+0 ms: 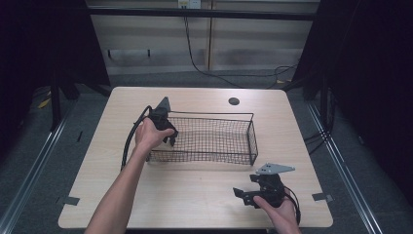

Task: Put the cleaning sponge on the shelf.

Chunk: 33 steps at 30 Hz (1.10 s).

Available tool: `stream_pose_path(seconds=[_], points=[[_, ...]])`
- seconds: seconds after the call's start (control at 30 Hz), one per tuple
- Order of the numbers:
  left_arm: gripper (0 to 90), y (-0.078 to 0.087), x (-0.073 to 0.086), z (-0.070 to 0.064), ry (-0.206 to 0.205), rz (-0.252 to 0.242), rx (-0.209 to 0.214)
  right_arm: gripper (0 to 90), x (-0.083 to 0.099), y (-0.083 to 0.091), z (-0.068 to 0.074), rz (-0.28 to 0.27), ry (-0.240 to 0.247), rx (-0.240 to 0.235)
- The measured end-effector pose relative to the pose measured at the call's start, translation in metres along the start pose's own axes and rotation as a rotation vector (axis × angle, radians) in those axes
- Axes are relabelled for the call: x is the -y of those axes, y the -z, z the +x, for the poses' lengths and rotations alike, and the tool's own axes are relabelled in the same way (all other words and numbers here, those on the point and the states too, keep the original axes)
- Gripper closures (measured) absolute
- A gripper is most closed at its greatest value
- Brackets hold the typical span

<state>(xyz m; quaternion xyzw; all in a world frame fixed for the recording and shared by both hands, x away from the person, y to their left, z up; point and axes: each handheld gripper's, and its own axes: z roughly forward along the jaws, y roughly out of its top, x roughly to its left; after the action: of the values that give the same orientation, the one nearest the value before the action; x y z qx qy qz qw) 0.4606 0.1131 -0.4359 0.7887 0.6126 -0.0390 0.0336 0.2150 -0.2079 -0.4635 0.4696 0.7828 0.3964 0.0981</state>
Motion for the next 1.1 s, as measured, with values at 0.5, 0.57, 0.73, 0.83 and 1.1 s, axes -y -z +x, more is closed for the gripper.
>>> stream_pose_path(seconds=[0.5, 0.57, 0.73, 0.83, 1.1], points=[[25.7, -0.001, 0.000, -0.001, -0.001, 0.019, 0.014, 16.6, 0.000, 0.000, 0.000, 0.000, -0.003, -0.003], [25.8, -0.001, 0.001, -0.001, -0.005, 0.029, 0.020, 16.6, 0.000, 0.000, 0.000, -0.001, -0.002, -0.004], [25.5, 0.001, 0.001, 0.002, -0.008, 0.022, 0.040, 16.6, 0.000, 0.000, 0.000, -0.001, -0.001, -0.002], [22.4, 0.003, 0.002, 0.002, -0.002, 0.013, 0.036, 16.6, 0.000, 0.000, 0.000, 0.000, -0.001, -0.001], [19.0, 0.011, 0.005, 0.002, 0.007, -0.021, 0.066, 16.6, 0.000, 0.000, 0.000, -0.001, 0.001, 0.000]])
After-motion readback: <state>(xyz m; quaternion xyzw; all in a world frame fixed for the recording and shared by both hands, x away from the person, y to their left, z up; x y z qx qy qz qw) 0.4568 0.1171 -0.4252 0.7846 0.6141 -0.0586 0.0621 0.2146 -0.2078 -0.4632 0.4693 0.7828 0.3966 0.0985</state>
